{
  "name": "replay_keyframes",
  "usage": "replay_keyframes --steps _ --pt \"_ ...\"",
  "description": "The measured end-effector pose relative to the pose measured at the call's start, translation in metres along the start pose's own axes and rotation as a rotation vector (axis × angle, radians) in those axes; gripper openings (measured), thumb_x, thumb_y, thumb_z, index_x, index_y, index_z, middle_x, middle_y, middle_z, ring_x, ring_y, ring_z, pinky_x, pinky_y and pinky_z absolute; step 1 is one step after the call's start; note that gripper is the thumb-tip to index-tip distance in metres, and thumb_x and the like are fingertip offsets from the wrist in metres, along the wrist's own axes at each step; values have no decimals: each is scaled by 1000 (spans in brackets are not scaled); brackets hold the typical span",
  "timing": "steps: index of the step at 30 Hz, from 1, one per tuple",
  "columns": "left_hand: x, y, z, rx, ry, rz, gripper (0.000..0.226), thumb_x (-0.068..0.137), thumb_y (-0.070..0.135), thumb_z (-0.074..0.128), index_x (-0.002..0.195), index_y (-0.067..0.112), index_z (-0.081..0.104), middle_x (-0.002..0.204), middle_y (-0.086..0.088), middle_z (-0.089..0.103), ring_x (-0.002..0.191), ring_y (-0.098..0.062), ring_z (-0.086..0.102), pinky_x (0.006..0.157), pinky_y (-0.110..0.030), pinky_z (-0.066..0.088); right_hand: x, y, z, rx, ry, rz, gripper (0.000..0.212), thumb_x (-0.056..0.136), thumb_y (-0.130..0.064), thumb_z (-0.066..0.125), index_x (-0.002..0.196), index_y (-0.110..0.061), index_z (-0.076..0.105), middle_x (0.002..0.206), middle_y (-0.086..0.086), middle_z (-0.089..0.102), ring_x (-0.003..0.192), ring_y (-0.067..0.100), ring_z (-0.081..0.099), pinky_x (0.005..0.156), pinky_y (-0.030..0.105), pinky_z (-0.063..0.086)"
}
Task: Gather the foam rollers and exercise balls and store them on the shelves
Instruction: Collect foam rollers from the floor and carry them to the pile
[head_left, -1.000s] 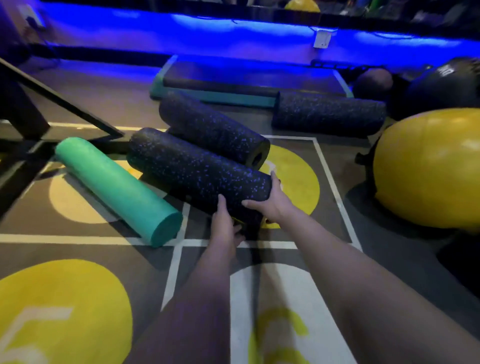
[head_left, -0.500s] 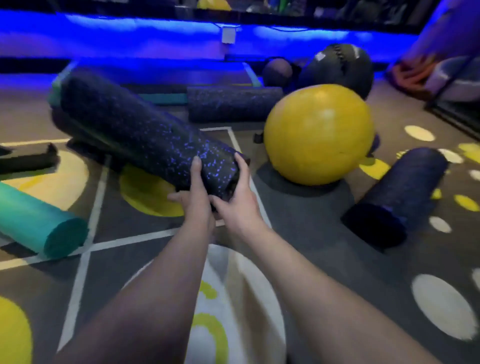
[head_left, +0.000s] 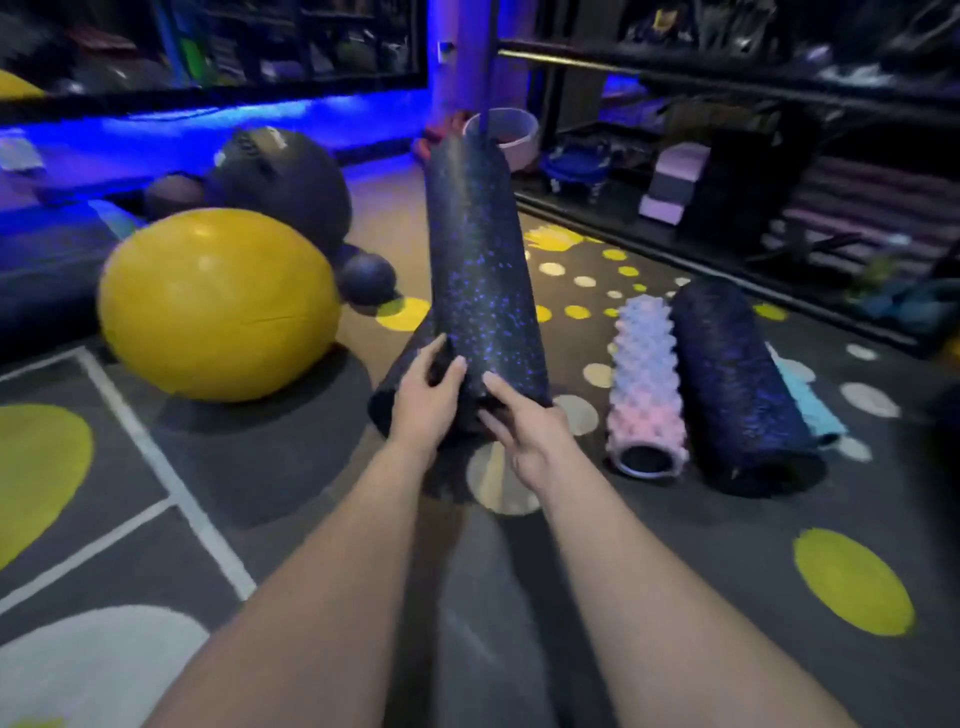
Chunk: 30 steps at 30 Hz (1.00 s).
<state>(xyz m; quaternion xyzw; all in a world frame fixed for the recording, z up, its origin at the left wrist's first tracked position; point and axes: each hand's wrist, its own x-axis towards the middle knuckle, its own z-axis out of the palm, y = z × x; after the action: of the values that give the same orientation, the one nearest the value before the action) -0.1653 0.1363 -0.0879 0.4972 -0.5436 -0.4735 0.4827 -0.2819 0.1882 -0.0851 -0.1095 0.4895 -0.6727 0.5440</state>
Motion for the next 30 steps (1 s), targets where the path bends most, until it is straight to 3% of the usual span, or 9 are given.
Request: replay_keyframes --steps 2,5,7,9,13,16,22,26,30 --pt "-1 -12 40 -10 -94 -38 52 82 40 63 131 24 64 131 2 67 122 -16 62 112 -43 44 19 -11 -32 70 82 43 90 56 -15 96 131 5 50 125 23 65 97 29 73 61 29 61" --pt "-5 -18 78 -48 -225 -120 39 93 -3 54 127 12 65 127 -7 68 115 -19 63 112 -45 44 25 -16 -63 -12 233 85 28 90 -3 69 114 3 57 103 22 64 76 25 66 48 29 58" --pt "-8 -25 86 -12 -250 -156 45 91 -12 48 122 13 67 120 -6 69 106 -20 64 105 -42 49 20 -13 -75 -279 358 115 38 85 -9 67 120 -2 53 107 21 65 84 31 66 64 40 60" --pt "-9 -34 76 81 -193 -151 44 90 -9 48 121 14 69 115 1 69 108 -17 65 103 -35 49 13 -9 -79 -666 547 84 63 83 -14 65 140 -1 40 130 25 59 114 40 62 95 45 51" --pt "0 -51 10 188 -21 -163 40 80 9 44 95 30 75 100 5 75 99 -16 71 100 -39 54 -16 7 -38 -945 657 -346 53 91 -12 56 141 -10 40 139 20 49 120 42 56 94 46 46" --pt "10 -62 -70 283 112 -188 35 76 21 42 78 40 71 95 7 76 91 -21 73 89 -43 59 -24 45 21 -1105 387 -550 43 91 -13 53 133 -15 48 130 14 51 109 40 59 87 44 47" --pt "-17 -52 -258 470 436 -223 30 94 14 50 113 23 71 111 -4 73 103 -25 65 89 -35 52 -53 148 151 -1290 -153 -380 38 95 -15 54 132 -15 51 131 13 47 116 38 55 91 41 42" --pt "-52 -74 -387 567 620 -263 33 88 7 52 114 17 71 109 -7 71 101 -27 66 84 -32 49 -82 216 220 -1477 -498 -441 38 99 -23 52 137 -19 49 137 6 43 118 30 55 90 40 45" --pt "-96 -106 -501 643 829 -370 32 90 11 55 117 16 69 110 -10 67 100 -30 64 83 -37 47 -108 284 264 -1594 -690 -430 42 100 -25 50 141 -19 47 143 3 44 124 28 52 93 40 46"
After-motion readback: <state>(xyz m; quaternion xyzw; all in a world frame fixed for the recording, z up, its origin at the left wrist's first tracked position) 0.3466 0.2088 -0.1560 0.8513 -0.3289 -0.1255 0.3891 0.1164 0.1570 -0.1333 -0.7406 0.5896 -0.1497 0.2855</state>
